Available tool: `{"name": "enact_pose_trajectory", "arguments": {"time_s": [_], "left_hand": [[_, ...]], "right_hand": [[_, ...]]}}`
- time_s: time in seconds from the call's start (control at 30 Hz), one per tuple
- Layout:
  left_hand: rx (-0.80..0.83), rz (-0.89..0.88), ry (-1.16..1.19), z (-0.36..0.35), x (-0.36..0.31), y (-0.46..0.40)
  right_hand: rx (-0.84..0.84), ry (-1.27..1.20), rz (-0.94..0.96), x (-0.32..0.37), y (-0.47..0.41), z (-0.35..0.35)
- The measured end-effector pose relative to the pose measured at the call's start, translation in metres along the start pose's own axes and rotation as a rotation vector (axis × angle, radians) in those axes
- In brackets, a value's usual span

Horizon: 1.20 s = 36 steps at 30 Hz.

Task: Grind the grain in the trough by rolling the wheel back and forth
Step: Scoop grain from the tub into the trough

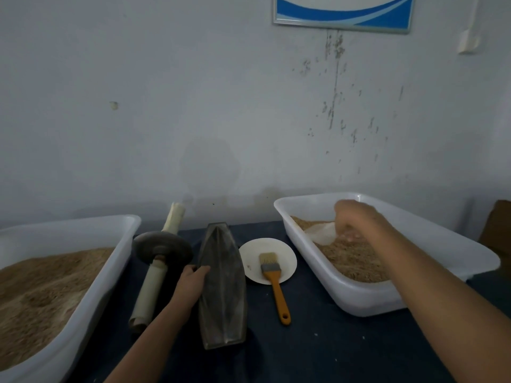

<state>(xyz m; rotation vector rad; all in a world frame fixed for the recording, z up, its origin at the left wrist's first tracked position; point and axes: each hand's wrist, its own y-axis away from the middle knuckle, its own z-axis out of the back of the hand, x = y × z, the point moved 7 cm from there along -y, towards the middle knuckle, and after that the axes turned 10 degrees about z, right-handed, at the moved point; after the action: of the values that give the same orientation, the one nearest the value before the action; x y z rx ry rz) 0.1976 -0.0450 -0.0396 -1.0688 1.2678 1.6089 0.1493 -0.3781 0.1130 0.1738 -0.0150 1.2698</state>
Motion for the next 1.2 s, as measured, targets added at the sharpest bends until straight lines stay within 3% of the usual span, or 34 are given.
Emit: {"name": "enact_pose_trajectory", "arguments": {"time_s": [0.2,0.37,0.67,0.9,1.2], "left_hand": [[0.004,0.003,0.012,0.001,0.001,0.000],[0.000,-0.002,0.016,0.001,0.001,0.001],[-0.026,-0.036,-0.012,0.002,0.002,0.000],[-0.035,-0.054,-0.018,0.003,0.003,-0.002],[-0.010,-0.047,0.006,0.003,0.006,-0.002]], "right_hand": [[0.044,0.319,-0.006,0.009,0.024,0.034],[0.183,0.409,-0.001,0.013,0.025,0.019],[0.174,0.197,0.001,0.010,-0.010,-0.030],[0.049,-0.030,0.035,0.007,-0.037,-0.052],[-0.077,-0.113,0.094,0.006,-0.060,-0.069]]}}
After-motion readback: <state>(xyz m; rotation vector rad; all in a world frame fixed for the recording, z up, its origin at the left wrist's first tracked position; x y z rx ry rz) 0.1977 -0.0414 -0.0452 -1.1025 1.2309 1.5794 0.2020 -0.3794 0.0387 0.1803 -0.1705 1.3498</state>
